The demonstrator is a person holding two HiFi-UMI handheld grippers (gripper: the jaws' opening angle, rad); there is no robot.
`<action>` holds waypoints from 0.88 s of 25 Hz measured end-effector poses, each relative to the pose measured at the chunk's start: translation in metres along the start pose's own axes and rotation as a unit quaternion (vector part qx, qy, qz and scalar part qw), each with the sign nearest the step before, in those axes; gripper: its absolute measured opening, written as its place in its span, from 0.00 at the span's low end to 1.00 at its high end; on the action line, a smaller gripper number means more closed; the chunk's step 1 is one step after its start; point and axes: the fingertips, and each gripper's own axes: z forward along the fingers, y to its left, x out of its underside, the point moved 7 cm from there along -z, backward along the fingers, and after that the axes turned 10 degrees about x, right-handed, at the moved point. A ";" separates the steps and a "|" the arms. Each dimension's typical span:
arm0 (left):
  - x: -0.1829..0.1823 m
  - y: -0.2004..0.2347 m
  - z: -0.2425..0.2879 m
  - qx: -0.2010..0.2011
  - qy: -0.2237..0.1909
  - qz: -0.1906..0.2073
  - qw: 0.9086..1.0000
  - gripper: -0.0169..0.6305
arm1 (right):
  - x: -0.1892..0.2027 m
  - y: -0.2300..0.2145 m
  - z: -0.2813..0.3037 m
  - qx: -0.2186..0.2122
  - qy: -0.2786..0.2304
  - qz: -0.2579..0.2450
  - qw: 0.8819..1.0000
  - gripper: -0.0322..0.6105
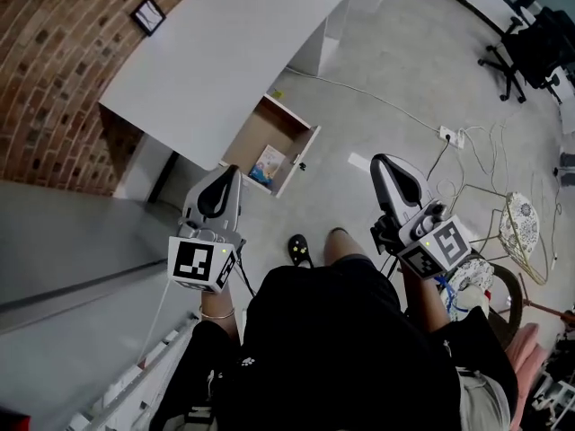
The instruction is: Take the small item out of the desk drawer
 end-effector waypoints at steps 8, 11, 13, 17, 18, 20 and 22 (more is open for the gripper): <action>0.010 0.016 -0.014 -0.069 0.008 -0.024 0.997 0.03 | 0.003 -0.009 0.063 -0.071 0.025 -0.003 0.997 0.06; 0.010 0.021 -0.012 -0.105 0.014 -0.032 0.994 0.03 | 0.000 -0.014 0.094 -0.114 0.033 -0.010 0.993 0.06; 0.008 0.023 -0.008 -0.130 0.017 -0.038 0.991 0.03 | 0.000 -0.020 0.115 -0.140 0.041 -0.011 0.989 0.06; 0.011 0.026 -0.004 -0.177 0.026 -0.052 0.982 0.03 | 0.007 -0.028 0.155 -0.188 0.062 -0.001 0.980 0.06; 0.012 0.026 -0.002 -0.188 0.029 -0.054 0.980 0.04 | 0.008 -0.030 0.163 -0.199 0.064 0.000 0.978 0.06; 0.013 0.025 0.002 -0.209 0.035 -0.056 0.976 0.04 | 0.008 -0.034 0.177 -0.220 0.068 0.001 0.973 0.06; 0.012 0.024 0.006 -0.226 0.037 -0.058 0.972 0.04 | 0.008 -0.040 0.188 -0.237 0.071 0.002 0.969 0.06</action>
